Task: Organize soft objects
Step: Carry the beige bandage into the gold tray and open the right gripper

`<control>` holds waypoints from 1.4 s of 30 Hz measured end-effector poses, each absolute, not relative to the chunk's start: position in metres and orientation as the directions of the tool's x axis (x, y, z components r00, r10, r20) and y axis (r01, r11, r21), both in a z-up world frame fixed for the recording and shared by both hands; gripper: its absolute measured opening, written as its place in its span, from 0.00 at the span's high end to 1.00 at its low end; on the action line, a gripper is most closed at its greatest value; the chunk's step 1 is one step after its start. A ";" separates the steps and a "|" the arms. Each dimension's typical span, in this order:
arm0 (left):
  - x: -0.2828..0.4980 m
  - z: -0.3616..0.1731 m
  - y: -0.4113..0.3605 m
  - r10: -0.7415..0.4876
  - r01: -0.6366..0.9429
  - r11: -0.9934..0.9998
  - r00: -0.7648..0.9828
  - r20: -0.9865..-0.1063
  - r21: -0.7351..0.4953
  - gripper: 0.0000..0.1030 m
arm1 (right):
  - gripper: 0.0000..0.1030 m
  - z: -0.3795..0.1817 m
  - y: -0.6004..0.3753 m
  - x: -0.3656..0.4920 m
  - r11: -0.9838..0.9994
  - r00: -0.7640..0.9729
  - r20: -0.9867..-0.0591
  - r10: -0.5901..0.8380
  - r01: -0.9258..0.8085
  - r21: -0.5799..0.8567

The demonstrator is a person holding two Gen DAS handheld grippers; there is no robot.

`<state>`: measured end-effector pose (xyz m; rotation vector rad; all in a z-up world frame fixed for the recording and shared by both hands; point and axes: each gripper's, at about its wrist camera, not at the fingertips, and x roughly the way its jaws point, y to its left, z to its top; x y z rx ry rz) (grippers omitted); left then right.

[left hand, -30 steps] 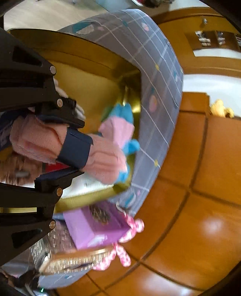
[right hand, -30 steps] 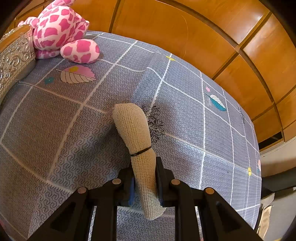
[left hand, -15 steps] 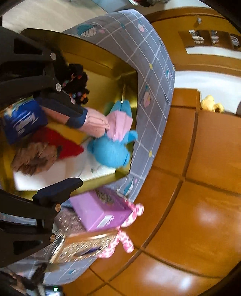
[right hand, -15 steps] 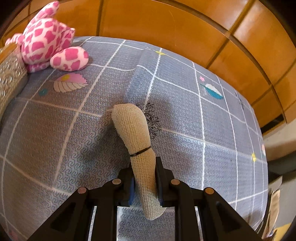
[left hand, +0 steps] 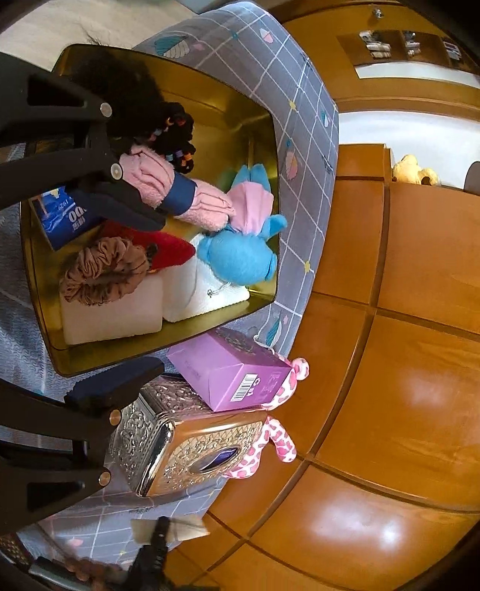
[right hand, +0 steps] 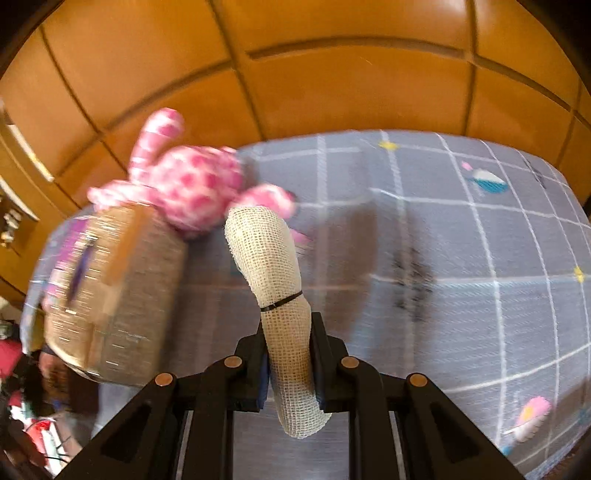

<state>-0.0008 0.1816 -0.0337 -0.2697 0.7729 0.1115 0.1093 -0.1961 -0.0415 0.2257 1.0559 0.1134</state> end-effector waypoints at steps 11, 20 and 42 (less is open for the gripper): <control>-0.007 -0.028 0.207 0.050 -0.264 0.942 0.718 -0.694 -0.206 0.31 | 0.83 0.006 -0.086 0.104 0.914 0.516 -0.754 0.406 -0.214 0.346; -0.016 -0.016 0.251 0.139 -0.363 0.910 0.723 -0.677 -0.200 0.31 | 0.83 0.004 0.009 0.095 0.820 0.399 -0.723 0.564 -0.373 0.433; -0.015 -0.019 0.279 0.168 -0.423 0.877 0.715 -0.679 -0.229 0.31 | 0.73 -0.080 0.126 0.093 0.837 0.233 -0.859 0.456 -0.440 0.325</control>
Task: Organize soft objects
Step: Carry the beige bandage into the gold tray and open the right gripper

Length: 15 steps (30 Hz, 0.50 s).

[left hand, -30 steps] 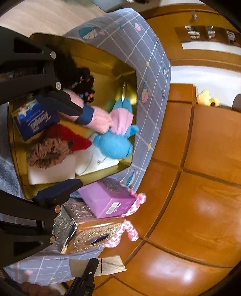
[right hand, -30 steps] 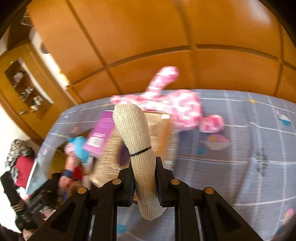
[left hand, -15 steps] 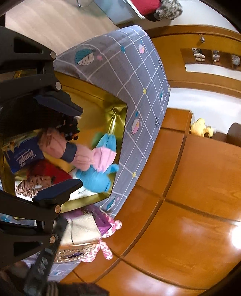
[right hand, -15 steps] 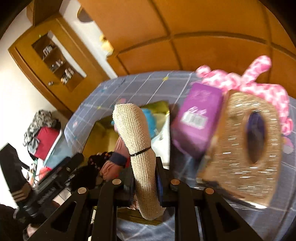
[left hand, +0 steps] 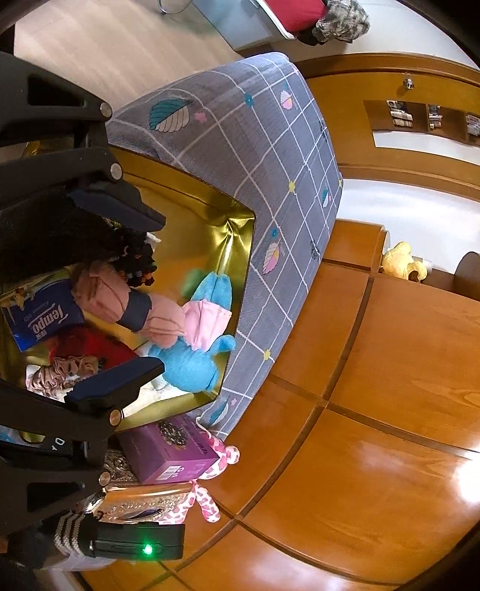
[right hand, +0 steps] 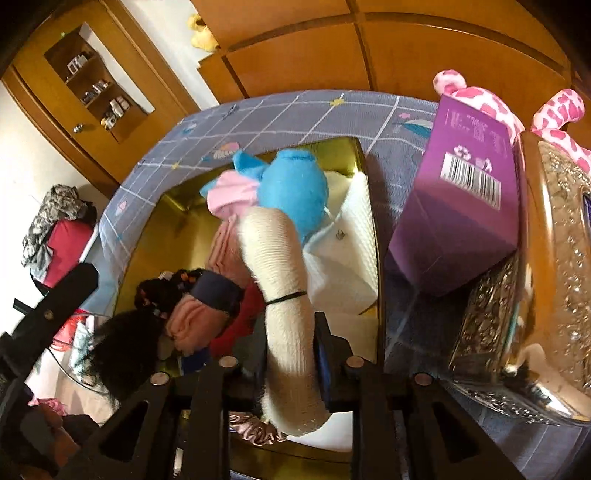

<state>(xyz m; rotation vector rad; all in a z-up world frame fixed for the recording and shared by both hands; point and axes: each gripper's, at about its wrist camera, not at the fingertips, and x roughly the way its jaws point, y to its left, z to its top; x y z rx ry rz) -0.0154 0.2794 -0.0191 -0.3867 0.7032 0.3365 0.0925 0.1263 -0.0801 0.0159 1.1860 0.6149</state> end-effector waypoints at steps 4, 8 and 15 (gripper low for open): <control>-0.015 -0.020 0.274 0.169 -0.417 0.883 0.713 -0.681 -0.217 0.31 | 0.69 -0.079 0.116 0.089 0.841 0.240 -0.859 0.451 -0.436 0.320; -0.015 -0.018 0.266 0.168 -0.402 0.893 0.718 -0.675 -0.205 0.31 | 0.68 -0.072 0.106 0.082 0.839 0.271 -0.846 0.460 -0.444 0.314; -0.016 -0.016 0.245 0.156 -0.362 0.914 0.728 -0.667 -0.182 0.28 | 0.68 -0.054 0.085 0.064 0.860 0.384 -0.821 0.423 -0.455 0.230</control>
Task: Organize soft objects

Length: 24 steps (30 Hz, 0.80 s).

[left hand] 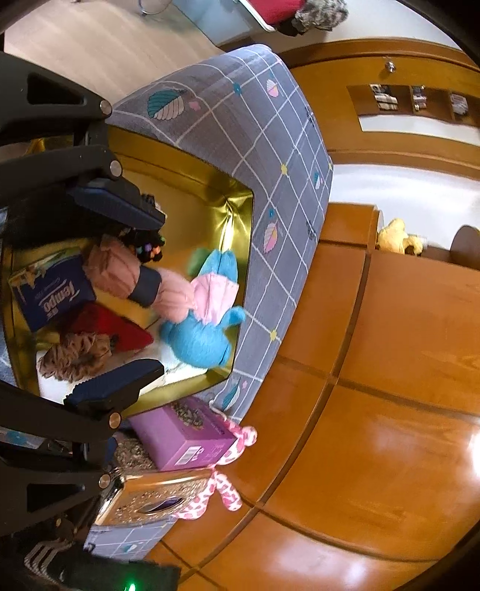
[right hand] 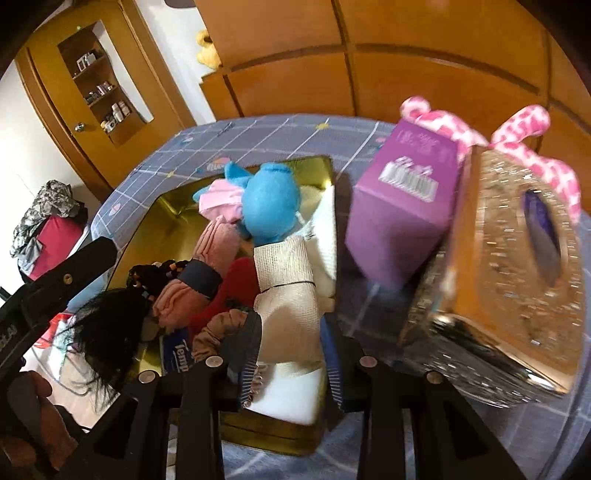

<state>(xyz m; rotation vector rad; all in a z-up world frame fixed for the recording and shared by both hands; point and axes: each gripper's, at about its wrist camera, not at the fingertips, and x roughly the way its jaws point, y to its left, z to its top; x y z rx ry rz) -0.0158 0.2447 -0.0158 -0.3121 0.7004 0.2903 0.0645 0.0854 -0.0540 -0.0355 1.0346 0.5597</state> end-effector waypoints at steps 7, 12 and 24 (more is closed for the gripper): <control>-0.017 -0.015 0.216 0.147 -0.316 0.938 0.738 -0.659 -0.145 0.23 | 0.65 -0.034 0.057 0.044 0.904 0.534 -0.774 0.340 -0.413 0.112; -0.019 -0.014 0.197 0.142 -0.289 0.950 0.742 -0.655 -0.122 0.18 | 0.63 -0.027 0.038 0.034 0.927 0.599 -0.749 0.283 -0.371 0.054; -0.022 -0.019 0.149 0.115 -0.237 0.967 0.743 -0.660 -0.097 0.03 | 0.61 -0.014 -0.016 0.017 0.974 0.718 -0.679 0.156 -0.228 -0.018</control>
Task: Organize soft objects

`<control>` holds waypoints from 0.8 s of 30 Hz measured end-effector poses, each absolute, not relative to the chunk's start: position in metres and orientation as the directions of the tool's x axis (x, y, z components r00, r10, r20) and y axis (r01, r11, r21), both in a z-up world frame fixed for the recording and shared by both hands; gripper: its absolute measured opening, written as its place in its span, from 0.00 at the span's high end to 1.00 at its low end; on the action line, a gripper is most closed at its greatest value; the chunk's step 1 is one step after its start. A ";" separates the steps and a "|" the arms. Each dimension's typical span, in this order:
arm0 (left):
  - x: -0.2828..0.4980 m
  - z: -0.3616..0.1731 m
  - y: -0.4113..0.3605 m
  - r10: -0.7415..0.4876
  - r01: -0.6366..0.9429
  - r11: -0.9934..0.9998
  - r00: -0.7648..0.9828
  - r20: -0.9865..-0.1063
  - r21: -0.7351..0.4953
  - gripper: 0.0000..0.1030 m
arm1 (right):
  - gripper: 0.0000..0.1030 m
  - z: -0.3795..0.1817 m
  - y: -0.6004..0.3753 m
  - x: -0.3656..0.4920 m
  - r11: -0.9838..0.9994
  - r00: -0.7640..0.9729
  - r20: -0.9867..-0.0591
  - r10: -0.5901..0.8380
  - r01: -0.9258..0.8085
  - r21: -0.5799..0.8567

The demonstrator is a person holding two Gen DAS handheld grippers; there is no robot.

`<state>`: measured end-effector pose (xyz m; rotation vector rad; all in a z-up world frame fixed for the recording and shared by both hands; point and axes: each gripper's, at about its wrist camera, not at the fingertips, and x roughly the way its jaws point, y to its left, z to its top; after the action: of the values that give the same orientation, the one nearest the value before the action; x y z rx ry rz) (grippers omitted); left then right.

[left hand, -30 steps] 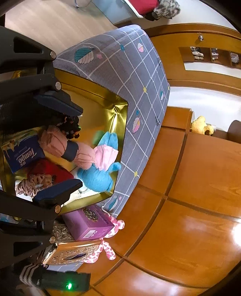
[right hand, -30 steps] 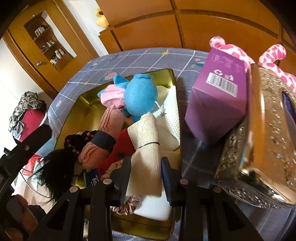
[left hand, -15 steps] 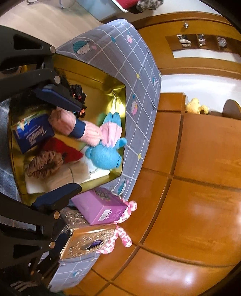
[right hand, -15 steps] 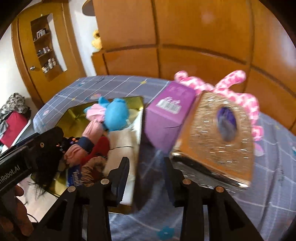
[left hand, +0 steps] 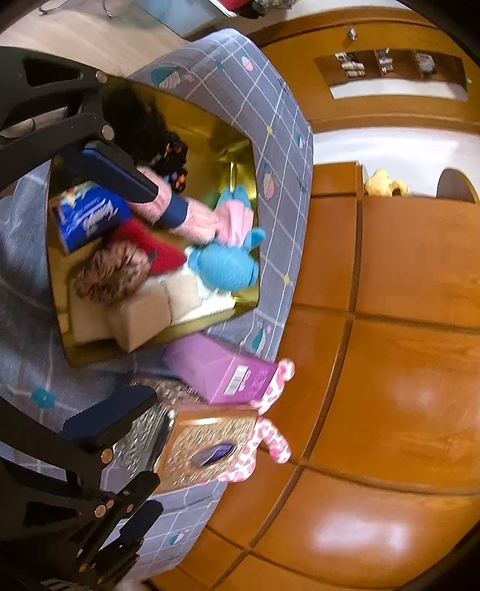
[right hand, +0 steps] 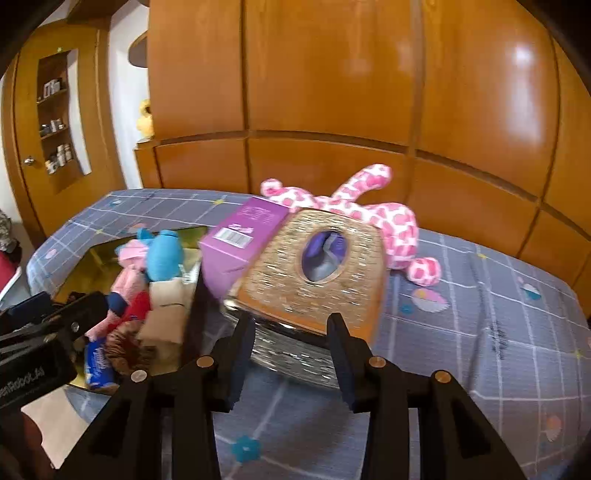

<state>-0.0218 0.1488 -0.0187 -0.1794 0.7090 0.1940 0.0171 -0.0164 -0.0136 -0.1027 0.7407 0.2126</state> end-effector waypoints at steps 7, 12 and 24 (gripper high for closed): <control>-0.022 -0.021 0.118 0.099 -0.183 0.981 0.741 -0.665 -0.058 0.00 | 0.61 -0.021 -0.042 0.016 0.988 0.720 -0.686 0.103 -0.154 -0.013; -0.023 -0.023 0.112 0.097 -0.175 0.983 0.735 -0.671 -0.050 0.00 | 0.61 -0.022 -0.053 0.016 0.992 0.722 -0.686 0.086 -0.125 -0.007; -0.025 -0.023 0.120 0.130 -0.213 0.976 0.730 -0.671 -0.043 0.00 | 0.61 -0.019 -0.043 0.012 0.988 0.730 -0.677 0.096 -0.154 -0.027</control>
<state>-0.0249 0.1200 -0.0229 -0.1198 0.7285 0.1894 0.0117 -0.0426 -0.0187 -0.0831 0.7403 0.1380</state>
